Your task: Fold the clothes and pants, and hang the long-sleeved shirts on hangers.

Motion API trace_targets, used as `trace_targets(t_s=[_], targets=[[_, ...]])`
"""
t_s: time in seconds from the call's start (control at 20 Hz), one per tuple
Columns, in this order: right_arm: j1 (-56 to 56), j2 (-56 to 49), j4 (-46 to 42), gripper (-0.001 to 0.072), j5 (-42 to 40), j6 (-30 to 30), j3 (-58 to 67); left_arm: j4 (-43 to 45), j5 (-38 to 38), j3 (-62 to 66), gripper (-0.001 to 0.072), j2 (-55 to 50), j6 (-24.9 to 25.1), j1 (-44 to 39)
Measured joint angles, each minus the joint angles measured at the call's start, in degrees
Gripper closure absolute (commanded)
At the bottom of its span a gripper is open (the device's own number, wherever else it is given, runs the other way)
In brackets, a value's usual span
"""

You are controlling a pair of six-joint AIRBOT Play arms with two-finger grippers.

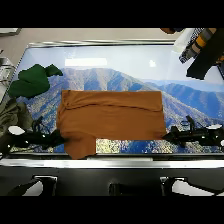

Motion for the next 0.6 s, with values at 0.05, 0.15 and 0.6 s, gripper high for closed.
trace_targets(t_s=[0.05,0.15,0.6], targets=[[0.0,1.7,-1.0,0.0683,0.5,0.8,0.0,1.9,-1.9,1.9,0.0695,0.5,-1.2,0.0],[0.0,6.1,-4.1,0.0684,1.9,3.3,0.0,5.5,-5.9,5.6,0.0695,2.2,-3.3,0.0],[0.2,28.2,-11.1,0.0686,11.3,13.6,0.1,11.2,-18.2,11.3,0.0695,12.3,-9.9,-1.7]])
